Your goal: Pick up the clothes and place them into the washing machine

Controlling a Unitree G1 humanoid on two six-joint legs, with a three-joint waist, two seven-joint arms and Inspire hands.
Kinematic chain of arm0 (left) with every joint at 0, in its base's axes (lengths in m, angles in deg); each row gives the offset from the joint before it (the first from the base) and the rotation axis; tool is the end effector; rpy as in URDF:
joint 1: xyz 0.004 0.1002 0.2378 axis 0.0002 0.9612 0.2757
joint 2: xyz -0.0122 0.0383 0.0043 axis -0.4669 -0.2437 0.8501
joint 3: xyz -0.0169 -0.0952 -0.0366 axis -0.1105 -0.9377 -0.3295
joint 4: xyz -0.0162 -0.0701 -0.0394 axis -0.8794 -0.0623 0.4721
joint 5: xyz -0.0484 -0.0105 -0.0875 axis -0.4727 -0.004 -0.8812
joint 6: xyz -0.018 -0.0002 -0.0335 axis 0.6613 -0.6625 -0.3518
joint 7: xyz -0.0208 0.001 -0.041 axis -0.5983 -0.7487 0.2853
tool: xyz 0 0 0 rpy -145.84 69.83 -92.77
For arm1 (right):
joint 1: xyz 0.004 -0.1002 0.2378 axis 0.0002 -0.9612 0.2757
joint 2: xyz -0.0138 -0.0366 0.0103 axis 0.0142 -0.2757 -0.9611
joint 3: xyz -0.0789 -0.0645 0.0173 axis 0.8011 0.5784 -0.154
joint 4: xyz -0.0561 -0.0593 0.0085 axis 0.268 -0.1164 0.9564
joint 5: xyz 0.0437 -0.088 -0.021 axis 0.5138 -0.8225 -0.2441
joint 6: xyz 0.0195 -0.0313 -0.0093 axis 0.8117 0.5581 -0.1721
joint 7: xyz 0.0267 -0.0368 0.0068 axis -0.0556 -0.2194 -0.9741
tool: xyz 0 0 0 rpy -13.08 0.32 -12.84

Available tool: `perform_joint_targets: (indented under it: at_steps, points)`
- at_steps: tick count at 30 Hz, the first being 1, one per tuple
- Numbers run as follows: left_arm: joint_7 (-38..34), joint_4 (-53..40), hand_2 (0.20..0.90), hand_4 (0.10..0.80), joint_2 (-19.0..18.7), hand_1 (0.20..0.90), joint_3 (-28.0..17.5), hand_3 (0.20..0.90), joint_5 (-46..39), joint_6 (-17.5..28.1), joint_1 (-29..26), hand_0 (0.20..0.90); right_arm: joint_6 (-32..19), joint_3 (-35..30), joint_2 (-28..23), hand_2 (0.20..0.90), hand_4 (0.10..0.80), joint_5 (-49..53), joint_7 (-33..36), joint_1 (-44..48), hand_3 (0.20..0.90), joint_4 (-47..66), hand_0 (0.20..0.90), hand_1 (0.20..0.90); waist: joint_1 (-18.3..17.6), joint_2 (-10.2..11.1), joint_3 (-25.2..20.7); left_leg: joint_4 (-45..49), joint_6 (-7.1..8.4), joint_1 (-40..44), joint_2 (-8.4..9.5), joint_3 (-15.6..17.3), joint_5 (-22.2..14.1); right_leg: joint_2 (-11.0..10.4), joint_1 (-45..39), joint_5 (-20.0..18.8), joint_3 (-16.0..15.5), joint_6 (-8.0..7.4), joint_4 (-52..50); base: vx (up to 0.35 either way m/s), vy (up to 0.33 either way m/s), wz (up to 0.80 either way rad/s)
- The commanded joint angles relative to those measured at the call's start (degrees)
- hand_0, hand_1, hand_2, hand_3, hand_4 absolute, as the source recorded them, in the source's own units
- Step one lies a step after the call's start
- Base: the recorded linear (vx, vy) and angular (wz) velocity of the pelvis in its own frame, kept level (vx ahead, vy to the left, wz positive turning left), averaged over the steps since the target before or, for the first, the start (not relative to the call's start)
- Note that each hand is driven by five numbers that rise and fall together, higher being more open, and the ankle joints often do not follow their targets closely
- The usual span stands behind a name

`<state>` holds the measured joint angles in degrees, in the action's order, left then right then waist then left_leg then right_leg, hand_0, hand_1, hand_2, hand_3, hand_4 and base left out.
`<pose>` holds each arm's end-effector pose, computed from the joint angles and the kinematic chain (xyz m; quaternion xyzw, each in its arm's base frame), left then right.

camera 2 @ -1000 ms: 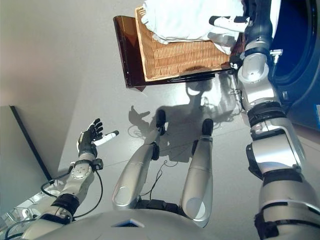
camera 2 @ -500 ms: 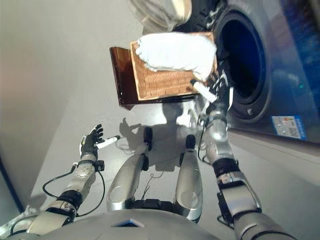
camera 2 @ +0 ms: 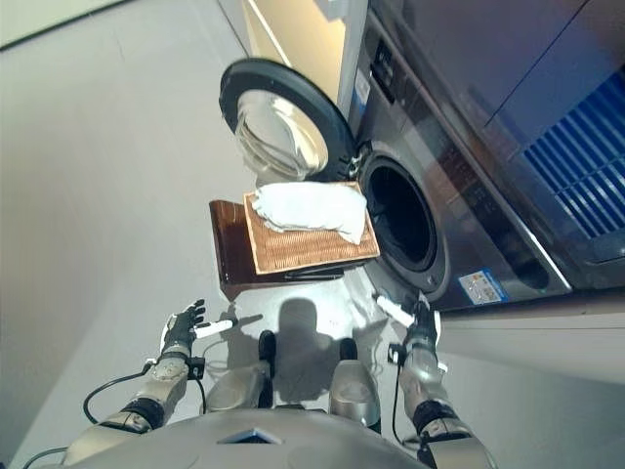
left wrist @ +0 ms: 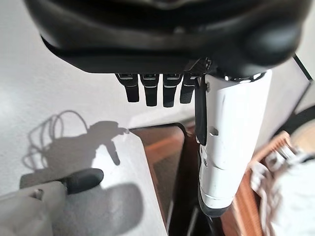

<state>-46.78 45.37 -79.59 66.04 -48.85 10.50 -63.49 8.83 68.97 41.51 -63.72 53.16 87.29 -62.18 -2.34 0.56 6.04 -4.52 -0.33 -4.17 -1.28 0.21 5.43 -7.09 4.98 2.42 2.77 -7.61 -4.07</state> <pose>0.1025 0.2101 -0.1063 0.1664 0.4246 0.0947 0.8849 0.0889 -0.2104 -0.1083 0.0175 0.4261 -0.2178 0.8779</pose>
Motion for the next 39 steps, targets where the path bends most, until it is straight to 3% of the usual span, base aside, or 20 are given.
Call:
perform_joint_targets:
  at_steps: [1, 10, 13, 14, 15, 16, 17, 19, 20, 21, 22, 23, 26, 28, 32, 33, 35, 37, 38, 39]
  points:
    - [0.5, 3.6, 0.9, 0.8, 0.0, 0.9, -0.1, 0.9, 3.2, 0.8, -2.2, 0.9, 1.3, 0.4, -0.3, 0.9, 0.8, -6.6, 1.0, -0.6, 0.9, -3.2, 0.9, 0.9, 0.7, 0.1, -2.8, 0.3, 4.64, 2.5, -0.57, 0.2, -3.5, -0.8, 1.3, -6.0, 2.0, -0.91, 4.0, 0.093, -0.028, -0.14]
    - [2.0, 4.6, 0.9, 0.8, -0.2, 0.9, -0.7, 0.9, 3.6, 0.4, -0.7, 0.9, 2.4, 1.4, -0.3, 0.9, 0.8, -10.6, 0.6, -2.3, 0.9, -7.2, 0.9, 0.9, 0.9, 1.2, -5.1, 0.4, 5.33, 6.9, -2.91, 0.3, -4.4, 1.6, -3.5, -3.9, 1.9, 0.04, 4.3, 0.097, -0.072, -0.12]
    - [1.7, 4.2, 0.9, 0.8, -0.6, 0.9, -1.3, 0.9, 2.8, 0.4, -0.7, 0.9, 2.0, 2.6, -0.6, 0.9, 0.8, -11.1, 0.9, -2.0, 0.9, -5.5, 0.9, 0.9, 1.0, 1.7, -4.9, 4.4, 5.95, 6.1, -4.14, 0.0, -5.7, 2.9, -4.0, -2.5, 1.8, 1.03, 3.3, 0.024, -0.126, 0.01]
    - [1.3, 3.8, 0.9, 0.8, -0.6, 0.9, -1.5, 0.9, 2.2, 0.6, -0.9, 0.9, 1.7, 3.1, -0.8, 0.9, 0.8, -11.0, 0.9, -1.5, 0.9, -4.3, 0.9, 0.9, 1.1, 2.2, -4.1, 10.4, 6.4, 4.1, -4.12, 0.0, -6.7, 3.2, -4.2, -2.0, 1.8, 1.53, 2.8, -0.115, -0.147, 0.02]
    - [0.8, 2.6, 0.9, 0.8, -0.7, 0.9, -1.4, 0.9, 1.0, 0.9, -1.5, 0.9, 1.2, 4.1, -1.5, 0.9, 0.8, -10.7, 1.0, -0.7, 0.9, -2.4, 0.9, 0.9, 2.0, 3.0, -1.2, 21.8, 6.74, -1.6, -2.58, -1.7, -4.3, 3.4, -5.1, -2.2, 1.5, 2.6, 2.2, -0.118, -0.145, 0.06]
    - [0.8, 2.6, 0.9, 0.8, -0.7, 0.9, -1.4, 0.9, 1.0, 0.9, -1.5, 0.9, 1.2, 4.0, -1.5, 0.9, 0.8, -10.7, 1.0, -0.7, 0.9, -2.4, 0.9, 0.9, 1.9, 3.0, -1.2, 22.3, 6.75, -1.9, -2.62, -1.9, -4.5, 3.4, -5.0, -2.2, 1.4, 2.6, 2.1, -0.152, -0.088, 0.23]
    - [0.1, 2.0, 0.9, 0.8, -0.4, 0.9, -1.1, 0.9, -0.5, 1.4, -2.3, 0.9, 1.0, 5.6, -2.5, 0.9, 0.8, -11.4, 1.4, 0.8, 0.9, -0.8, 0.9, 0.9, 3.2, 3.3, 0.6, 25.5, 6.1, -5.8, -0.08, -4.9, -2.6, 3.4, -5.2, -2.0, 1.5, 3.02, 2.0, -0.02, 0.013, 0.39]
    - [-0.1, 2.1, 0.9, 0.8, -0.3, 0.9, -1.1, 0.9, -0.9, 1.5, -2.5, 0.9, 1.0, 5.5, -2.8, 0.9, 0.8, -11.3, 1.7, 1.3, 0.9, -0.3, 0.9, 0.9, 3.2, 3.5, 0.4, 22.9, 6.03, -7.1, -0.63, -4.7, -2.5, 3.0, -5.6, -1.8, 1.6, 2.74, 2.3, 0.082, 0.067, 0.21]
    - [-0.5, 2.4, 0.9, 0.8, 0.0, 0.9, -1.2, 0.9, -1.3, 1.4, -2.4, 0.9, 0.8, 4.9, -2.7, 0.9, 0.8, -10.6, 2.3, 1.9, 0.9, 0.3, 0.9, 0.9, 3.5, 3.1, -0.7, 15.3, 6.01, -7.7, -3.57, -2.7, -1.8, 2.8, -6.1, -1.3, 1.8, 1.8, 3.0, 0.149, 0.102, -0.15]
    - [-0.5, 2.4, 0.9, 0.8, 0.0, 0.9, -1.2, 0.9, -1.3, 1.4, -2.3, 0.9, 0.9, 4.9, -2.7, 0.9, 0.8, -10.6, 2.3, 1.8, 0.9, 0.3, 0.9, 0.9, 3.5, 3.2, -0.7, 15.0, 6.01, -7.4, -3.54, -2.6, -1.7, 2.7, -6.2, -1.2, 1.9, 1.8, 3.0, 0.272, 0.24, -0.13]
    - [-0.7, 2.9, 0.9, 0.8, 0.2, 0.9, -0.5, 0.9, -0.6, 1.2, -2.5, 0.9, 0.9, 4.6, -2.8, 0.9, 0.8, -10.3, 2.7, 2.2, 0.9, 0.9, 0.9, 0.9, 3.8, 2.2, -1.3, 6.9, 6.34, -7.2, -6.09, -0.4, 1.2, 2.8, -7.3, -0.2, 1.8, 1.28, 3.4, 0.13, 0.137, -0.09]
    - [-0.7, 2.9, 0.9, 0.8, 0.2, 0.9, -0.5, 0.9, -0.6, 1.2, -2.6, 0.9, 0.9, 4.5, -2.8, 0.9, 0.8, -10.4, 2.7, 2.2, 0.9, 0.9, 0.9, 0.9, 3.9, 2.2, -1.2, 6.8, 6.34, -7.0, -6.07, -0.4, 1.3, 2.8, -7.4, -0.2, 1.9, 1.28, 3.4, 0.237, 0.284, 0.15]
    - [-0.7, 4.0, 0.9, 0.8, -0.2, 0.9, 0.5, 0.9, 0.6, 0.8, -2.7, 0.9, 1.1, 4.6, -2.1, 0.9, 0.8, -10.2, 3.0, 3.0, 0.9, 0.4, 0.9, 0.9, 3.7, 2.4, -2.6, 6.7, 5.85, -6.0, -5.17, -1.1, 0.0, 1.1, -8.1, 1.4, 1.6, 0.42, 2.9, 0.189, 0.231, 0.08]
    - [-0.6, 2.9, 0.9, 0.8, -1.6, 0.9, 0.2, 0.9, 0.6, 0.7, -2.7, 0.9, 1.2, 4.3, -1.4, 0.9, 0.8, -9.8, 3.1, 3.8, 0.9, 1.1, 0.9, 0.9, 4.4, 3.4, -2.9, 7.7, 3.91, -4.6, -3.26, 0.4, -2.6, -0.4, -6.9, 1.9, 2.4, -0.54, -2.2, 0.199, 0.252, -0.21]
    - [-1.0, 3.2, 0.9, 0.8, -3.6, 0.9, -1.0, 0.9, 0.3, 0.2, -3.8, 0.9, 1.0, 5.1, -1.1, 0.9, 0.8, -9.8, 3.0, 5.5, 0.9, 4.0, 0.9, 0.9, 4.9, 3.9, -1.5, 9.0, 1.99, -3.3, -2.51, 1.3, -4.5, 0.4, -1.8, 0.1, 2.5, -1.81, -12.4, 0.061, 0.147, -0.34]
    - [-0.9, 2.6, 0.9, 0.8, -5.0, 0.9, -1.0, 0.9, 0.4, 0.3, -4.6, 0.9, 0.9, 7.1, -2.2, 0.9, 0.8, -12.1, 3.0, 6.9, 0.9, 8.9, 0.9, 0.9, 4.8, 3.7, -0.1, 9.2, 1.17, -2.4, -2.55, 1.9, -4.9, 1.3, 1.6, -1.5, 0.7, -2.22, -17.3, 0.009, 0.103, -0.28]
    - [-0.8, 1.5, 0.9, 0.8, -5.5, 0.9, -0.8, 0.9, 0.6, 0.4, -4.4, 0.9, 0.9, 7.8, -2.8, 0.9, 0.8, -13.4, 3.1, 7.5, 0.9, 10.0, 0.9, 0.9, 4.7, 3.6, 0.3, 9.2, 0.99, -2.1, -2.25, 1.7, -5.0, 1.8, 2.5, -1.2, 0.1, -2.06, -18.4, 0.036, 0.113, -0.34]
    - [-0.5, 1.7, 0.9, 0.8, -6.4, 0.9, -1.0, 0.9, 0.9, 0.7, -5.0, 0.9, 1.5, 10.5, -5.3, 0.9, 0.8, -18.9, 3.1, 9.1, 0.9, 13.0, 0.9, 0.9, 4.2, 3.7, 0.4, 7.7, 0.88, -0.9, -0.8, 0.8, -4.7, 4.5, 3.7, 0.3, -0.1, -0.35, -13.7, 0.131, 0.105, -0.17]
    - [-0.5, 1.7, 0.9, 0.8, -6.4, 0.9, -1.0, 0.9, 0.9, 0.7, -5.0, 0.9, 1.6, 10.6, -5.4, 0.9, 0.8, -18.9, 3.1, 9.1, 0.9, 13.1, 0.9, 0.9, 4.2, 3.6, 0.5, 7.6, 0.88, -0.7, -0.78, 0.8, -4.8, 4.5, 3.5, 0.4, -0.2, -0.34, -13.7, 0.172, 0.014, -0.09]
    - [-0.4, 2.6, 0.9, 0.8, -6.1, 0.9, -1.2, 0.9, 1.3, 0.9, -5.5, 0.9, 1.7, 11.7, -7.1, 0.9, 0.8, -20.7, 2.9, 10.2, 0.9, 14.0, 0.9, 0.9, 4.2, 4.3, 0.2, 6.3, 1.23, -0.1, 0.17, 0.4, -5.0, 3.5, 3.1, -1.0, -0.3, -0.01, -5.8, 0.113, -0.059, 0.04]
